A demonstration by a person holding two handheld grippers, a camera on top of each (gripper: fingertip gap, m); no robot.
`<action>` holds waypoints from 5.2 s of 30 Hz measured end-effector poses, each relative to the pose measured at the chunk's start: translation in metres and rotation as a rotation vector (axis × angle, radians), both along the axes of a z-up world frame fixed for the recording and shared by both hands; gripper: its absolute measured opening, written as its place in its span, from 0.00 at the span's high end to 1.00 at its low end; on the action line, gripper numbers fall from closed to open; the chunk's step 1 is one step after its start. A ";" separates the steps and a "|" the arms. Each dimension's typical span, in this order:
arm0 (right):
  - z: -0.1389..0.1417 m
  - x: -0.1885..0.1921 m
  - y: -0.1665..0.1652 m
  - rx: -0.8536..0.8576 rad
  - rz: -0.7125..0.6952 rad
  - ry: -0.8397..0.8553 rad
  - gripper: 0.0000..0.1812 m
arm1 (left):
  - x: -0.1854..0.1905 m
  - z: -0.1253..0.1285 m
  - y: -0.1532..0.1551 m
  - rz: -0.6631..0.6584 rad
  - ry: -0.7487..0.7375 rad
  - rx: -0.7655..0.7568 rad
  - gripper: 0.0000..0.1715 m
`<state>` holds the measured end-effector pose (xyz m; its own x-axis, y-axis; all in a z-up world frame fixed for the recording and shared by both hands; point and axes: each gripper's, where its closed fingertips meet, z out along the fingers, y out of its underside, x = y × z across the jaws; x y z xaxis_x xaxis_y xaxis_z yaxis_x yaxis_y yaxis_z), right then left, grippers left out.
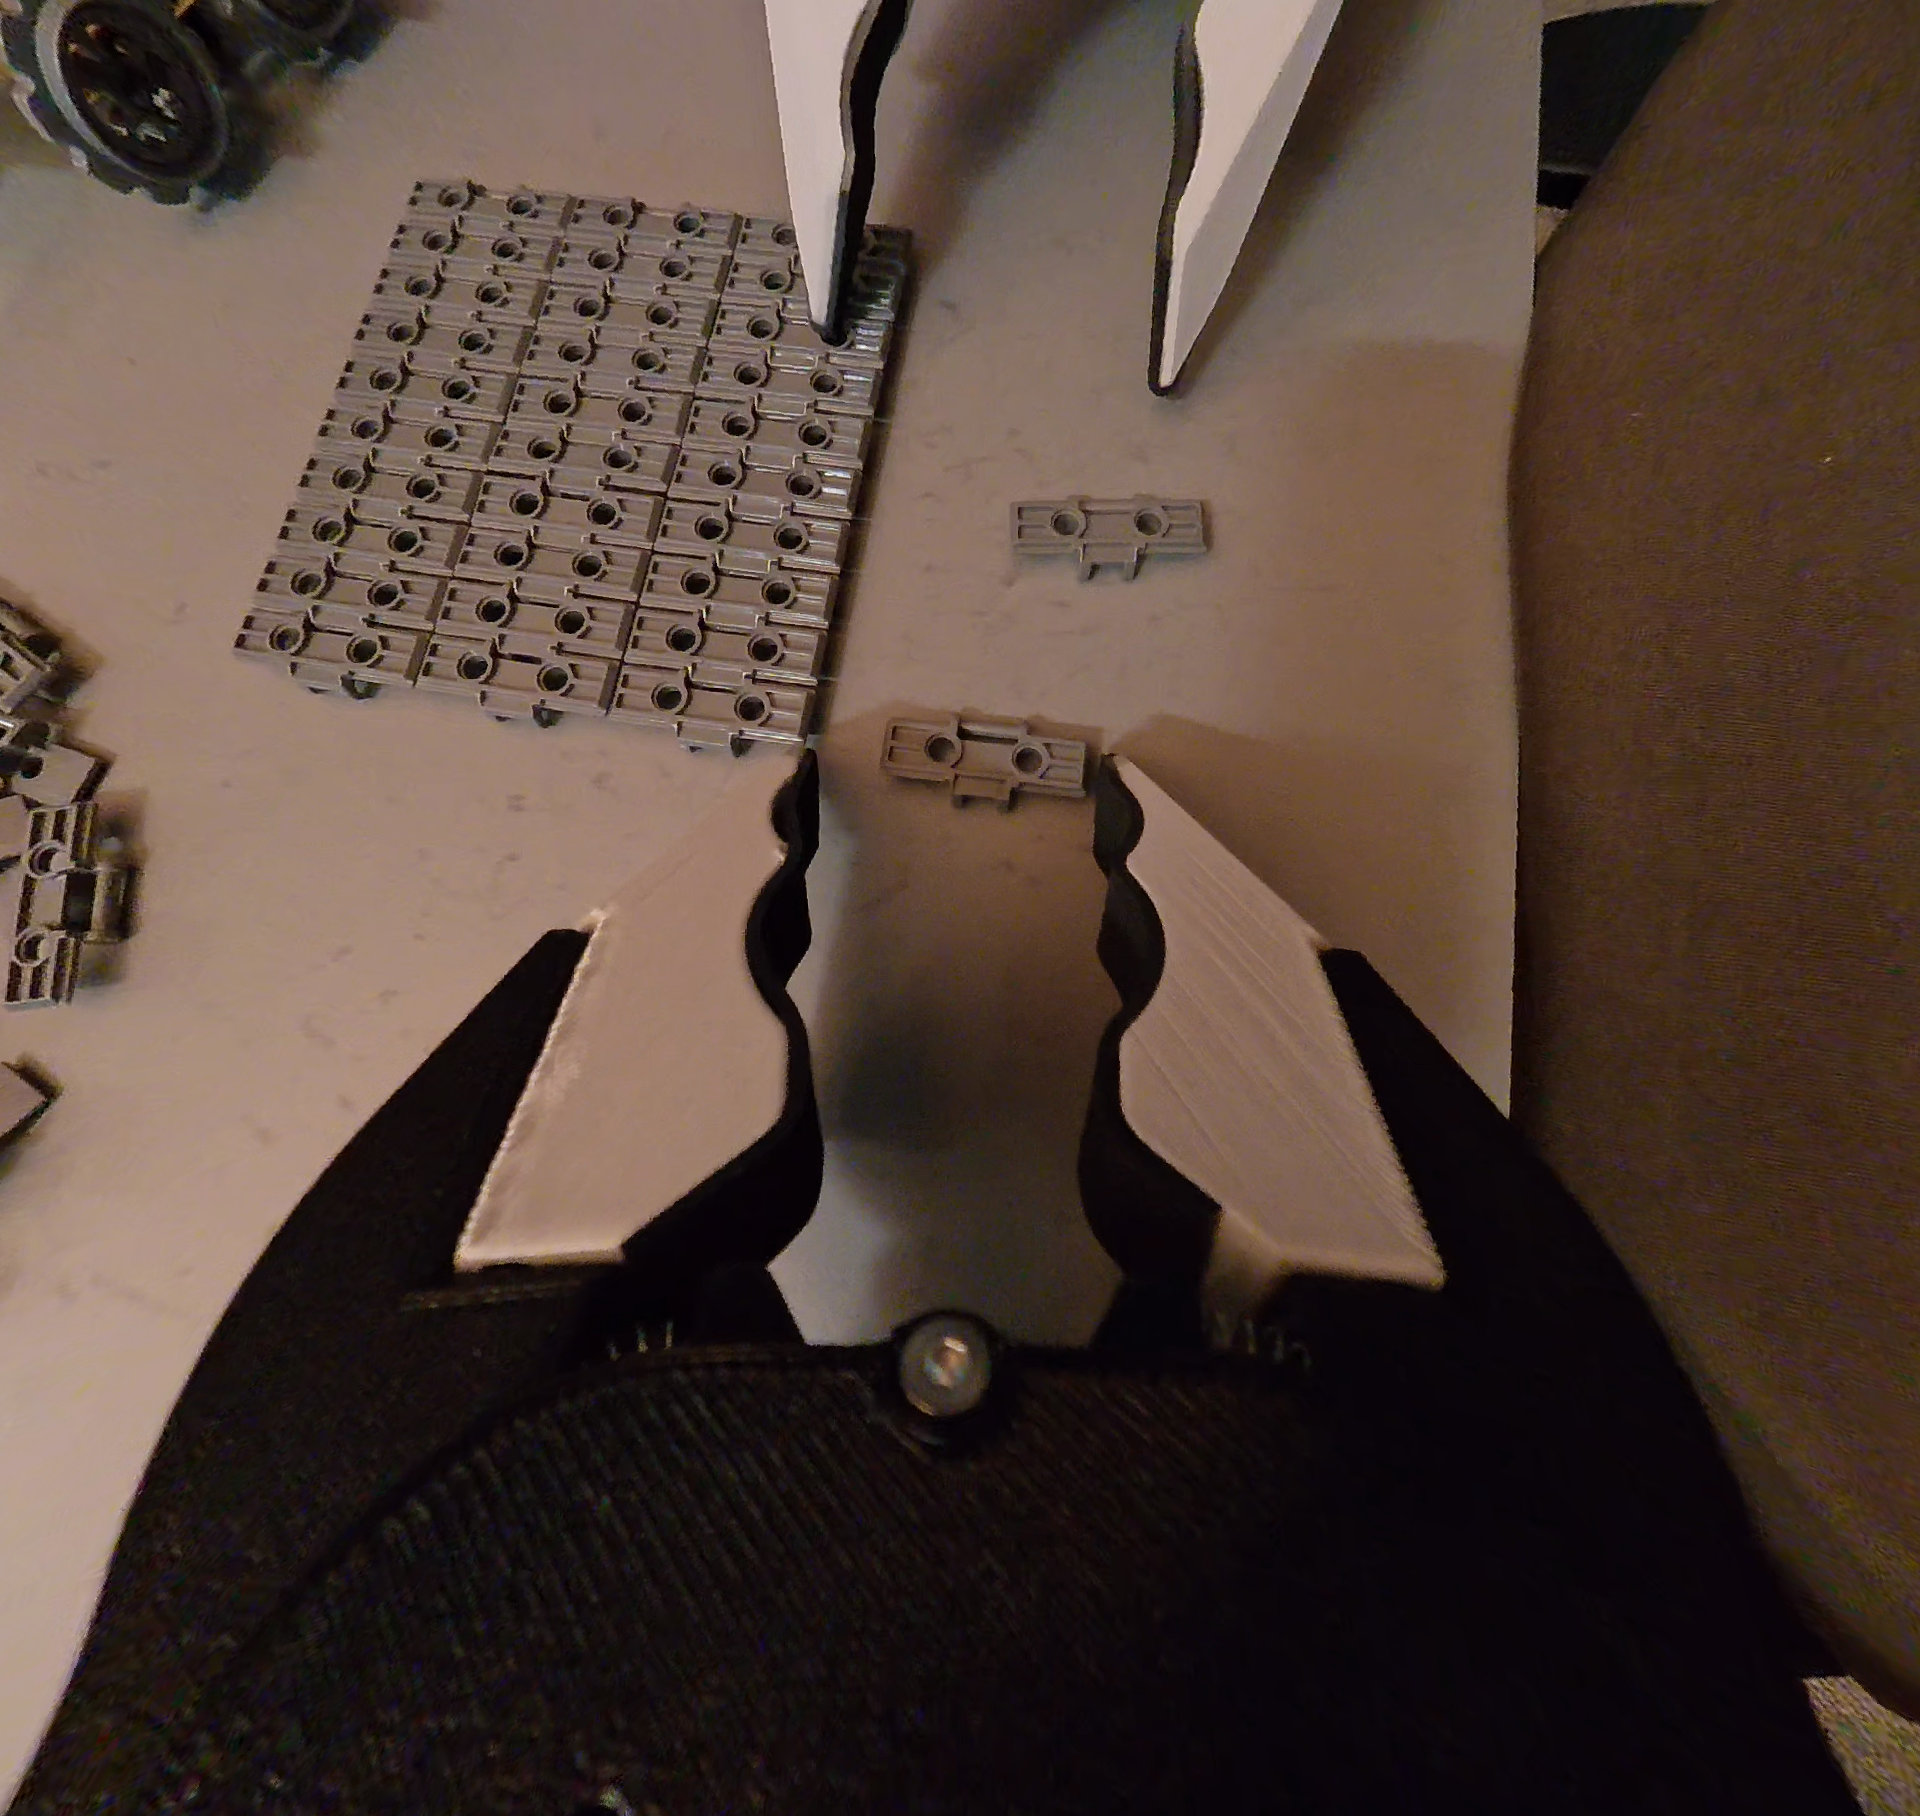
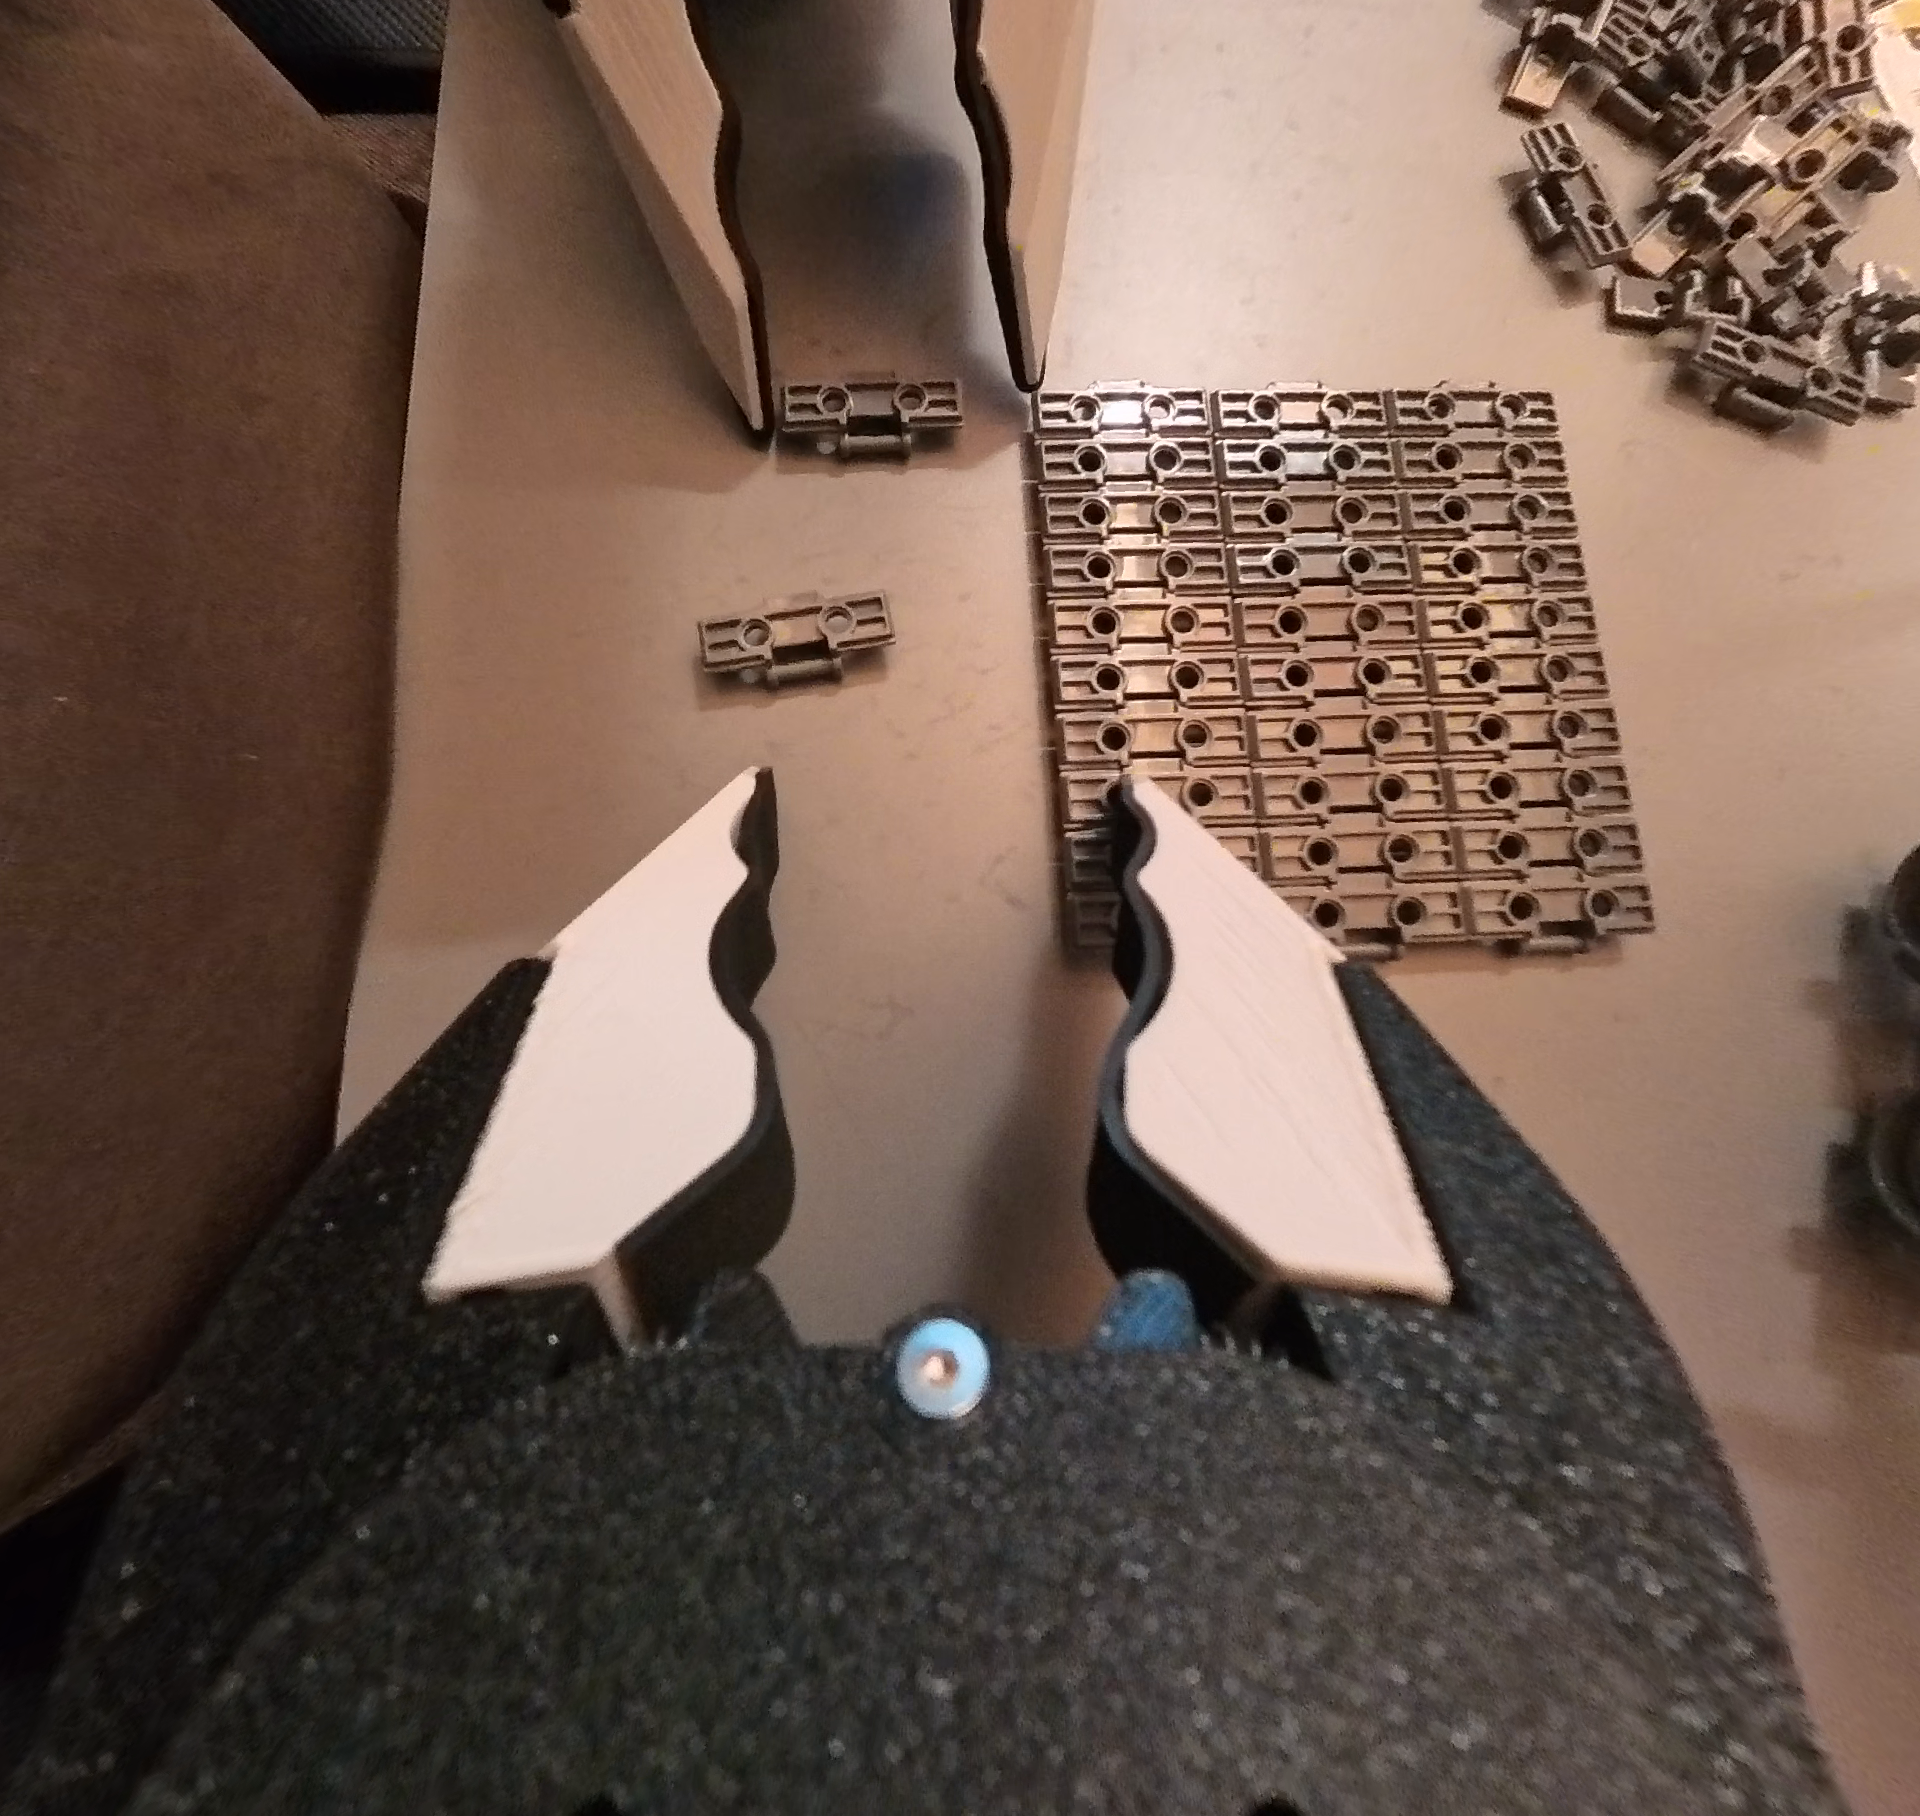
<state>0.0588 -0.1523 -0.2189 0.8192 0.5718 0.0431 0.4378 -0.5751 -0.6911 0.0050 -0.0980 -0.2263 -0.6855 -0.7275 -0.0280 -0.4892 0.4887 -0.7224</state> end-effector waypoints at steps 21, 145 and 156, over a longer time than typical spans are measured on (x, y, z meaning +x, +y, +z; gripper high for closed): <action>-0.004 -0.045 0.010 -0.003 0.215 -0.031 0.79 | -0.005 0.000 -0.015 -0.077 0.002 -0.005 0.78; 0.009 -0.044 0.027 0.016 -0.109 0.007 0.97 | -0.003 0.000 -0.018 -0.071 0.009 -0.010 0.78; 0.018 -0.035 0.021 0.057 -0.157 0.112 0.90 | 0.007 0.017 0.018 0.078 -0.018 0.008 0.76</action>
<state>0.0237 -0.1310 -0.2011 0.8996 0.4360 -0.0242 0.2646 -0.5884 -0.7640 0.0118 -0.0801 -0.2091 -0.6261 -0.7784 -0.0462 -0.5129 0.4557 -0.7275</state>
